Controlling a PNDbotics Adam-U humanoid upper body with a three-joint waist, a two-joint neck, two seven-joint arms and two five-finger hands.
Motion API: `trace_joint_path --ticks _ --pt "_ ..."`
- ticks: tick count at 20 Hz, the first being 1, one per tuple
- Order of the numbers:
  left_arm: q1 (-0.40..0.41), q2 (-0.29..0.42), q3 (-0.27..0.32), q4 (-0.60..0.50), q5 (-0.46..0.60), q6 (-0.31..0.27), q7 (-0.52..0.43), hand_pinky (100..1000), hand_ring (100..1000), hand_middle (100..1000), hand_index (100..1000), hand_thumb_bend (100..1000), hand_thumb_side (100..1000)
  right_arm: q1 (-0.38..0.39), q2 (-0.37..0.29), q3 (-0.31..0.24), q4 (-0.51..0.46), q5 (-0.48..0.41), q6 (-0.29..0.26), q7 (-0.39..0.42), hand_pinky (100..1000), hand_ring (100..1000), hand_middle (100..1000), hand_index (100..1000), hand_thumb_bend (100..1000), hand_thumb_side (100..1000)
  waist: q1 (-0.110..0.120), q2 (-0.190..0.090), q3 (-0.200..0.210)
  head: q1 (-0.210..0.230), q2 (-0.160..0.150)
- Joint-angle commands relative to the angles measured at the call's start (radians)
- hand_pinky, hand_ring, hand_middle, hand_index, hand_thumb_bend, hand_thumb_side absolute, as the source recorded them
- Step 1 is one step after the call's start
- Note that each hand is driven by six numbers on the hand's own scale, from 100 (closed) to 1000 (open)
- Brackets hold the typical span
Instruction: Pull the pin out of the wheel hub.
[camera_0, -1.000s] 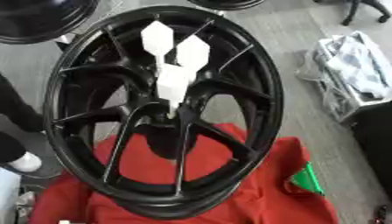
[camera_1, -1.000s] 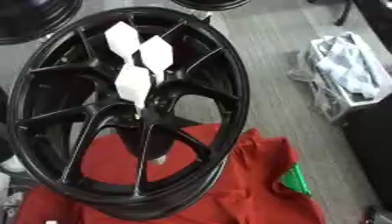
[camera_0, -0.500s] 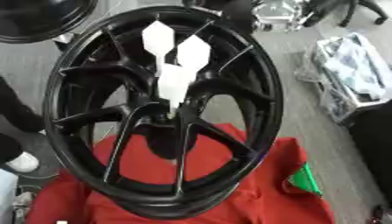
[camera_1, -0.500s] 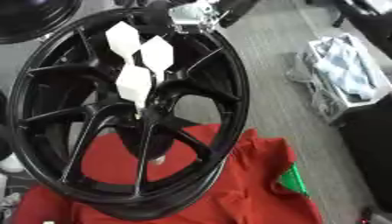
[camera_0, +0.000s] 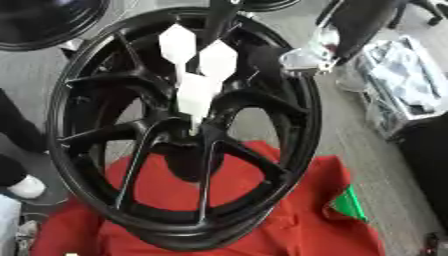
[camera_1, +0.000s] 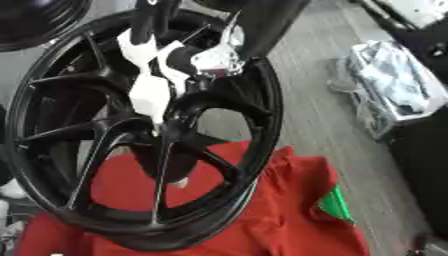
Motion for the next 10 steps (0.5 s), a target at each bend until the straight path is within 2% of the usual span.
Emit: trace_joint_path --ticks 1,10 --pt "-0.004 0.035 0.004 -0.005 -0.001 -0.002 -0.005 810 777 724 819 100 800 -0.008 0.005 -0.006 0.010 0.054 -0.016 0.010 857 812 790 850 120 466 0.001 -0.031 0.001 0.003 0.005" --pt "0.004 0.029 -0.002 0.001 0.001 0.003 -0.012 810 778 724 820 100 813 0.015 0.046 -0.006 0.075 0.142 -0.061 0.000 853 809 787 852 209 326 0.001 -0.033 0.001 0.008 0.005"
